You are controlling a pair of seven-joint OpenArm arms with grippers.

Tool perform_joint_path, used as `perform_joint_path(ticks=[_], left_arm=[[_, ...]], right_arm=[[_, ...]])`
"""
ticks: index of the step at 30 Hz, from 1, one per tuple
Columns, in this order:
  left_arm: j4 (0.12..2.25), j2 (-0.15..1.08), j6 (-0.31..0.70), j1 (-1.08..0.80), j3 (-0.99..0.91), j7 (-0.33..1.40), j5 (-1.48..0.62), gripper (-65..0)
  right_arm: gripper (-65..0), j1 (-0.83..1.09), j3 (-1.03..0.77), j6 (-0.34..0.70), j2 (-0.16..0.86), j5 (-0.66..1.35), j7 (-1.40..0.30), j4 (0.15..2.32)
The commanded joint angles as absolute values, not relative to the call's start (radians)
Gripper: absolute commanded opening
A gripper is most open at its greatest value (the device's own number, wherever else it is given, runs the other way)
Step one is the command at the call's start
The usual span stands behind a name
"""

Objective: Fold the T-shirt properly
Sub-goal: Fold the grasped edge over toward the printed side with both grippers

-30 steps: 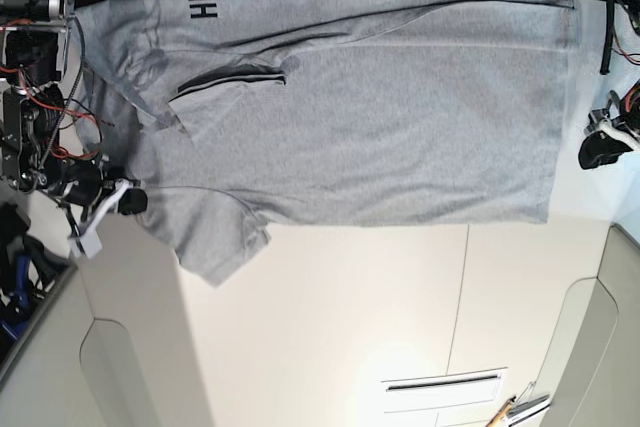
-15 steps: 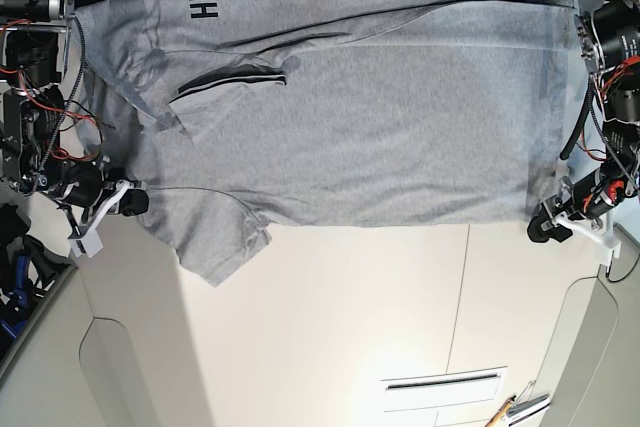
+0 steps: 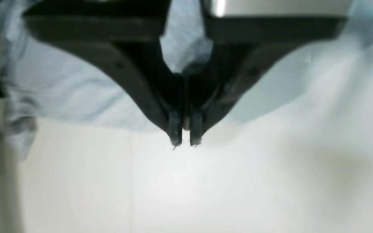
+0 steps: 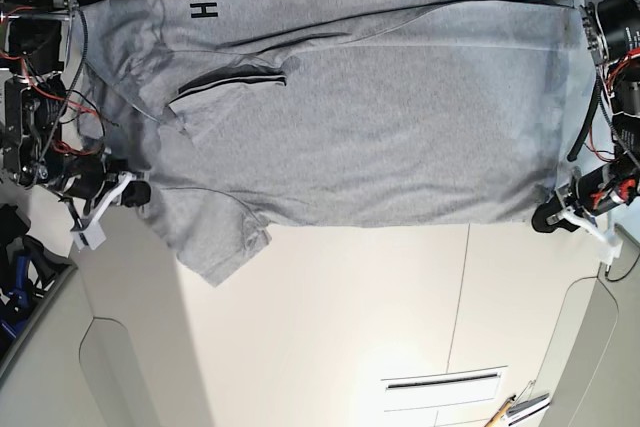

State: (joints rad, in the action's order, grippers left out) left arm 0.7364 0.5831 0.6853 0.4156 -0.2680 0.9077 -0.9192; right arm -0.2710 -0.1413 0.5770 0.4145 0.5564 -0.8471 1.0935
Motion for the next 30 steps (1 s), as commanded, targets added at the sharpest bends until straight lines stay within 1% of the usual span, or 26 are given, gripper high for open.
perform_joint_path(ticks=[1, 4, 7, 13, 16, 21, 28, 29, 30], left_arm=[[0.789, 0.610, 0.698, 0.426, -0.313, 0.923, -0.975, -65.0], [0.895, 0.610, 0.698, 0.361, -0.432, 1.018, -1.073, -65.0], [0.994, 0.610, 0.698, 0.273, -0.528, 1.078, -1.150, -65.0], [1.118, 0.610, 0.698, 0.062, -0.627, 1.134, -1.266, -65.0], [1.152, 0.610, 0.698, -0.030, -0.659, 1.166, -1.307, -65.0], [1.171, 0.610, 0.698, -0.142, -0.708, 1.172, -1.324, -65.0], [1.171, 0.610, 0.698, -0.189, -0.713, 1.176, -1.328, -65.0], [1.171, 0.610, 0.698, -0.189, -0.713, 1.176, -1.328, -60.6], [1.171, 0.610, 0.698, -0.189, -0.713, 1.176, -1.328, -51.3]], right_arm=[[-65.0, -0.272, -0.172, 0.580, 0.434, 0.569, -0.834, 1.156], [-65.0, -0.203, -0.231, 0.580, 0.434, 0.569, -0.835, 1.309], [-65.0, -0.139, -0.278, 0.580, 0.434, 0.569, -0.852, 1.453], [-65.0, -0.007, -0.330, 0.579, 0.434, 0.569, -0.952, 1.672], [-65.0, 0.062, -0.348, 0.579, 0.434, 0.569, -0.979, 1.712], [-65.0, 0.151, -0.368, 0.573, 0.434, 0.564, -0.996, 1.716], [-65.0, 0.214, -0.374, 0.572, 0.432, 0.553, -1.004, 1.715], [-65.0, 0.214, -0.374, 0.572, 0.431, 0.554, -1.013, 1.715], [-58.5, 0.214, -0.374, 0.572, 0.431, 0.558, -1.021, 1.715]])
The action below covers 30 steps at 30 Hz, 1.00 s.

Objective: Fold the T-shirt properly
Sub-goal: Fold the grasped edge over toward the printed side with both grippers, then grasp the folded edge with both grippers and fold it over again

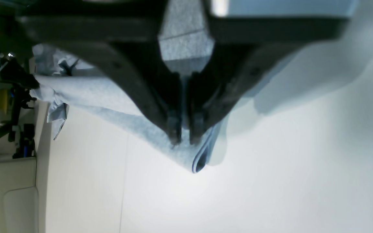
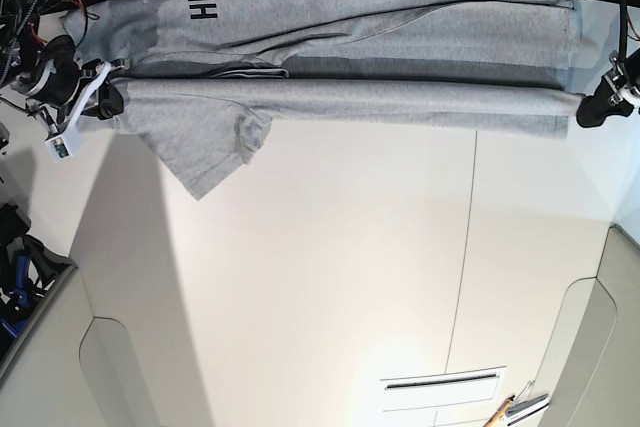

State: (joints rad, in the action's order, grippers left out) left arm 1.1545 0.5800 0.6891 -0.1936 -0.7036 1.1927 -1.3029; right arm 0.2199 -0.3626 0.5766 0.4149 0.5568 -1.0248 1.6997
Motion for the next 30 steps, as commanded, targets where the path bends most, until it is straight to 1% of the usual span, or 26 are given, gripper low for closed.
perform_joint_path(ticks=[1, 2, 3, 9, 14, 17, 18, 25, 28, 30], left_arm=[[1.171, 0.610, 0.698, -0.189, -0.713, 1.176, -1.328, -43.3], [1.171, 0.611, 0.698, -0.189, -0.713, 1.176, -1.328, -38.0], [1.172, 0.613, 0.698, -0.189, -0.713, 1.176, -1.328, -36.2], [1.201, 0.615, 0.698, -0.189, -0.713, 1.176, -1.339, -36.2], [1.235, 0.615, 0.698, -0.188, -0.713, 1.175, -1.345, -36.2], [1.235, 0.615, 0.698, -0.188, -0.713, 1.175, -1.345, -36.2], [1.235, 0.615, 0.698, -0.188, -0.713, 1.174, -1.345, -36.2], [1.235, 0.612, 0.698, -0.186, -0.713, 1.171, -1.343, -36.2], [1.235, 0.612, 0.698, -0.186, -0.713, 1.171, -1.342, -36.2], [1.235, 0.612, 0.698, -0.186, -0.713, 1.171, -1.342, -36.2]], right_arm=[[-48.7, 0.214, -0.374, 0.572, 0.432, 0.559, -1.022, 1.715], [-41.6, 0.213, -0.374, 0.572, 0.432, 0.563, -1.021, 1.715], [-38.5, 0.211, -0.374, 0.572, 0.432, 0.570, -1.021, 1.720], [-38.3, 0.194, -0.387, 0.572, 0.431, 0.568, -0.928, 1.811], [-37.7, 0.072, -0.381, 0.572, 0.407, 0.544, -0.857, 1.789], [-29.6, -0.009, -0.345, 0.572, 0.390, 0.503, -0.827, 1.692], [-27.8, -0.038, -0.326, 0.572, 0.384, 0.495, -0.810, 1.642], [-27.5, -0.245, -0.113, 0.572, 0.360, 0.489, -0.787, 1.224], [-27.5, -0.290, -0.023, 0.572, 0.345, 0.486, -0.791, 1.121], [-28.5, -0.299, 0.017, 0.573, 0.328, 0.485, -0.797, 1.102]])
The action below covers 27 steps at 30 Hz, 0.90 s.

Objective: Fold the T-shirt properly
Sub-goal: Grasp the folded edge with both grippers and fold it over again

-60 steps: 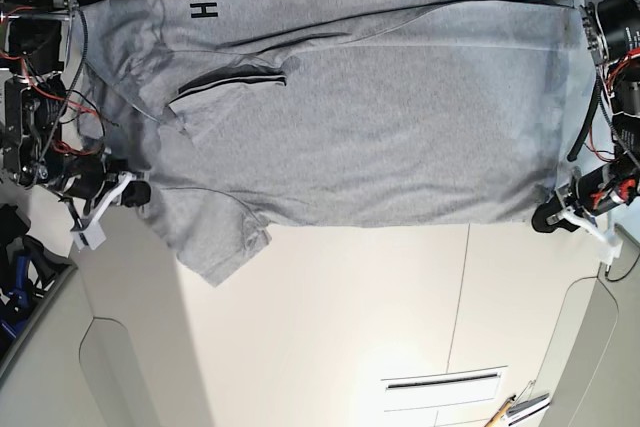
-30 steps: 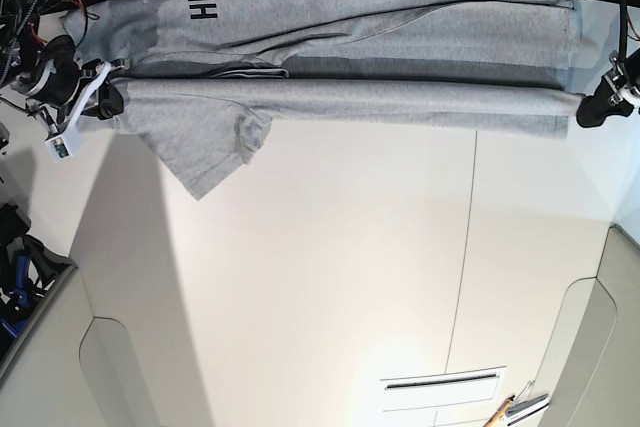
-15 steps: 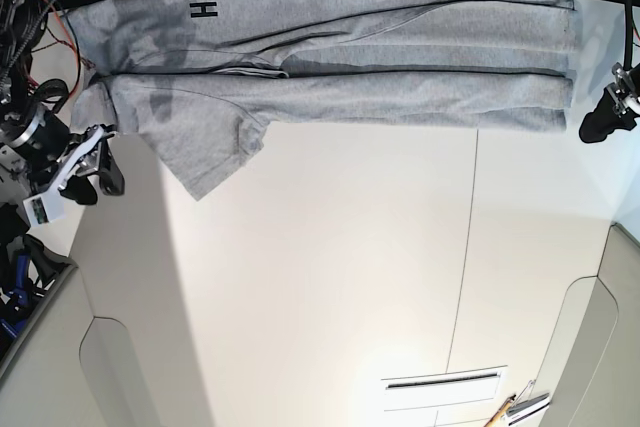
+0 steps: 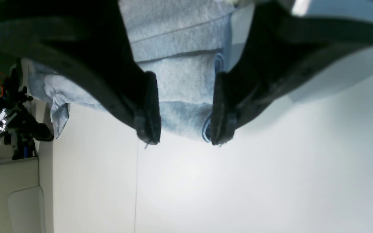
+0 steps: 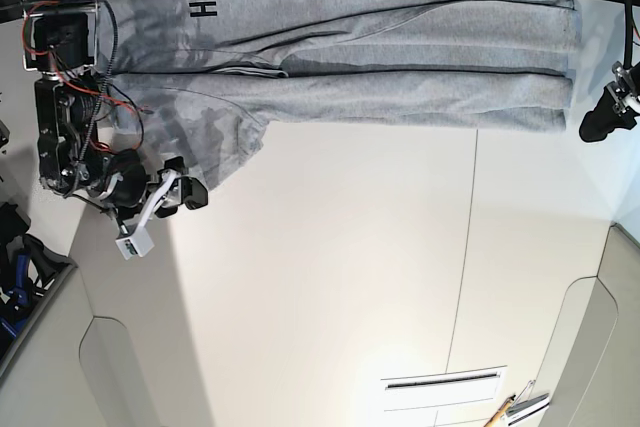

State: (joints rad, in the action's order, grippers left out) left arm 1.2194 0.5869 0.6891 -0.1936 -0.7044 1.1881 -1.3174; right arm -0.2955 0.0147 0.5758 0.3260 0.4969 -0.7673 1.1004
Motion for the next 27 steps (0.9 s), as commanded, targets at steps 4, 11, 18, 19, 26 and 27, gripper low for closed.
perform_joint_path(ticks=[4, 11, 18, 19, 26, 27], left_arm=[[1.235, 0.612, 0.698, -0.186, -0.713, 1.171, -1.342, -36.2], [1.235, 0.612, 0.698, -0.186, -0.713, 1.171, -1.340, -36.2], [1.235, 0.612, 0.698, -0.186, -0.713, 1.171, -1.323, -36.2], [1.235, 0.612, 0.698, -0.186, -0.713, 1.171, -1.323, -36.2], [1.235, 0.612, 0.698, -0.186, -0.713, 1.171, -1.324, -36.2], [1.235, 0.612, 0.698, -0.186, -0.713, 1.171, -1.323, -36.2]], right_arm=[[-64.0, -0.301, 0.044, 0.573, 0.296, 0.486, -0.864, 1.124], [-65.0, -0.265, 0.008, 0.572, 0.285, 0.490, -0.987, 1.358], [-65.0, -0.009, -0.003, 0.561, 0.274, 0.483, -1.045, 1.824], [-65.0, 0.037, -0.003, 0.561, 0.265, 0.473, -1.045, 1.878], [-65.0, 0.327, -0.002, 0.561, 0.192, 0.480, -1.048, 2.112], [-65.0, 0.356, -0.002, 0.561, 0.190, 0.487, -1.048, 2.129]])
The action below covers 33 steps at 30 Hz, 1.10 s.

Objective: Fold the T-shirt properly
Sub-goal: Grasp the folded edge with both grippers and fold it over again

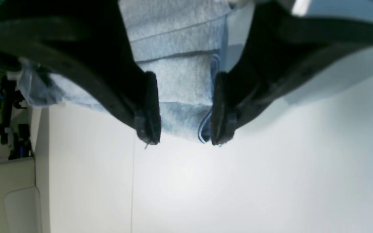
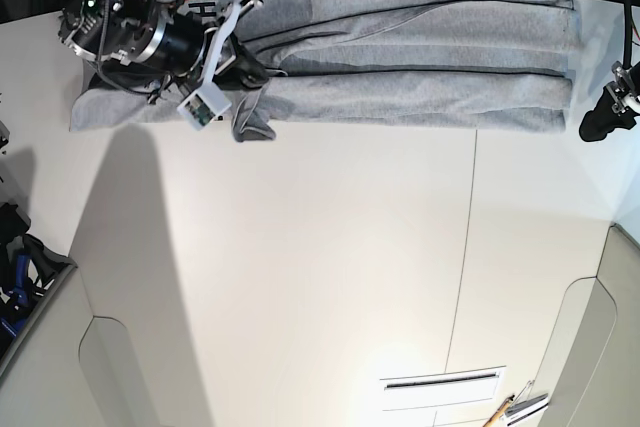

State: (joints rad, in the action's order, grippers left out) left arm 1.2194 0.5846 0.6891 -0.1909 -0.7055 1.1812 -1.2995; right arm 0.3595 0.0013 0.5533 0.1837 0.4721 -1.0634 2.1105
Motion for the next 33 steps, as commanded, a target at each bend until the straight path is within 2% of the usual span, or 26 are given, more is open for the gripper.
perform_joint_path(ticks=[1, 8, 9, 11, 12, 13, 17, 21, 27, 33], left_arm=[[1.235, 0.612, 0.698, -0.186, -0.713, 1.171, -1.323, -36.2], [1.235, 0.612, 0.698, -0.186, -0.713, 1.171, -1.323, -36.2], [1.235, 0.612, 0.698, -0.186, -0.713, 1.171, -1.323, -36.2], [1.235, 0.613, 0.698, -0.186, -0.713, 1.171, -1.323, -36.2], [1.235, 0.613, 0.698, -0.189, -0.713, 1.172, -1.321, -36.2], [1.235, 0.614, 0.698, -0.193, -0.713, 1.171, -1.320, -36.2], [1.235, 0.617, 0.698, -0.230, -0.736, 1.171, -1.328, -35.4], [1.235, 0.617, 0.698, -0.296, -0.790, 1.172, -1.358, -28.6], [1.235, 0.590, 0.698, -0.411, -0.814, 1.171, -1.403, -28.6], [1.235, 0.495, 0.698, -0.421, -0.810, 1.171, -1.401, -28.6]], right_arm=[[-65.0, 0.382, -0.002, 0.561, 0.191, 0.498, -1.048, 2.141], [-65.0, 0.479, -0.003, 0.561, 0.191, 0.524, -1.048, 2.159], [-62.1, 0.480, -0.003, 0.561, 0.191, 0.524, -1.048, 2.159], [-41.1, 0.477, -0.003, 0.561, 0.191, 0.524, -1.029, 2.159], [-34.4, 0.476, -0.003, 0.561, 0.191, 0.524, -1.014, 2.159], [-31.6, 0.473, -0.003, 0.561, 0.191, 0.524, -1.003, 2.162], [-31.6, 0.458, -0.003, 0.561, 0.191, 0.512, -0.994, 2.185], [-31.6, 0.421, -0.031, 0.546, 0.191, 0.448, -0.991, 2.189], [-31.6, 0.390, -0.169, 0.519, 0.191, 0.403, -0.968, 2.186], [-31.6, 0.389, -0.339, 0.519, 0.191, 0.403, -0.945, 2.175]])
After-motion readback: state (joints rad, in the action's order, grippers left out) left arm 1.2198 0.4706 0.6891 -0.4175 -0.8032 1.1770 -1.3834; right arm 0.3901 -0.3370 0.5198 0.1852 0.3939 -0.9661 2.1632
